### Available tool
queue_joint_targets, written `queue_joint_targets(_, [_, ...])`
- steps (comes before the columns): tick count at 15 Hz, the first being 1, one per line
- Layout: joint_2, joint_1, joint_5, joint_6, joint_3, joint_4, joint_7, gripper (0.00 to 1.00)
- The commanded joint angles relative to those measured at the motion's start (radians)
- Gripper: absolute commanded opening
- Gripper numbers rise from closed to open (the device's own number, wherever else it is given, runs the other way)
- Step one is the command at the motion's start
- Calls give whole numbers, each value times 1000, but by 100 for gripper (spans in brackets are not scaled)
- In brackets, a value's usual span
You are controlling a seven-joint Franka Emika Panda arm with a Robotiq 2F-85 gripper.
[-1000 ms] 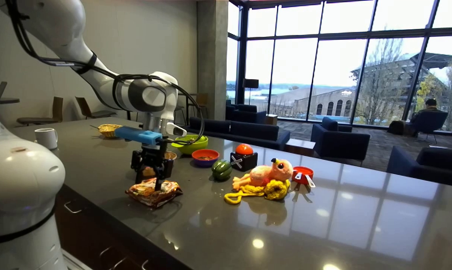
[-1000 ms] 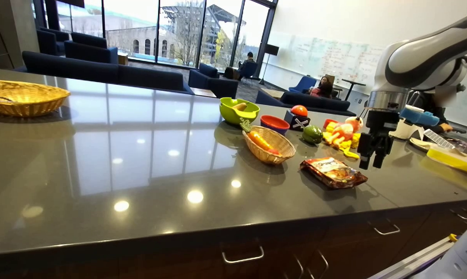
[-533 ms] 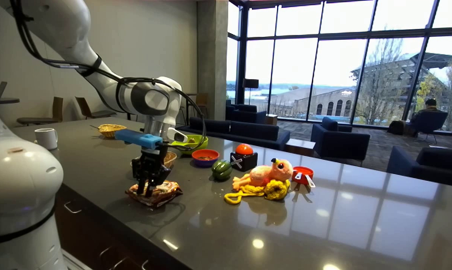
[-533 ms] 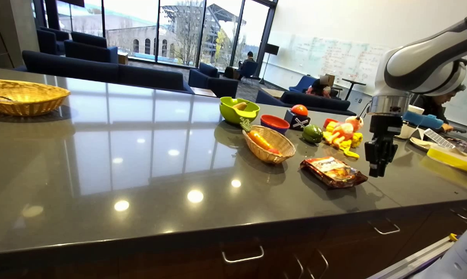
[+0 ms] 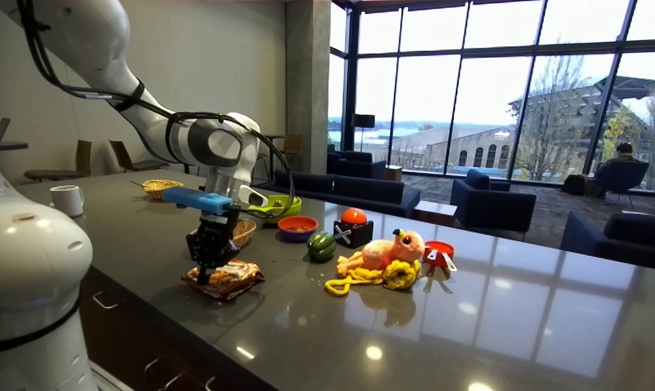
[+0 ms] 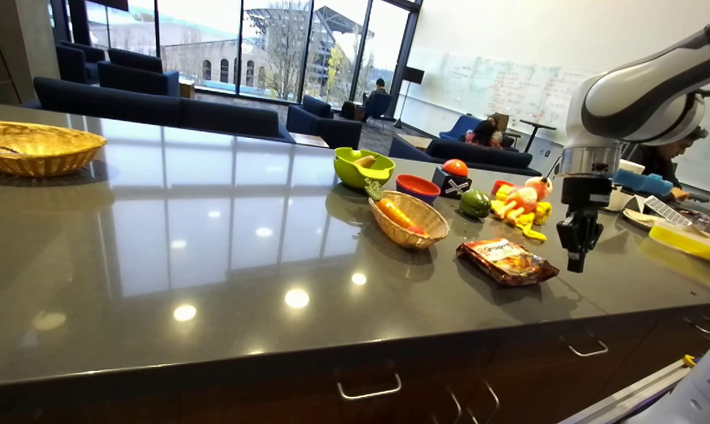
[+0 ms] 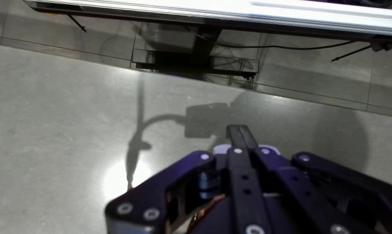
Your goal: Move the brown packet to the left, then move it backwards
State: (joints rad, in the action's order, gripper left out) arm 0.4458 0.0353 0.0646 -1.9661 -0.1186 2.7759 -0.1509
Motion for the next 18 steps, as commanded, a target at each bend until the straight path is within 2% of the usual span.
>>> queue_joint_targets(1, [-37,-24,-41,-32,30,-1,2,0])
queue_joint_targets(6, [-102,-56,-78,-92,65,-1,7,0])
queue_joint_targets(16, [-261,-87,-113,-327,89,-2,-15,0])
queue_joint_targets(18, [-269,-94,-123,-346,97,-6,-14,0])
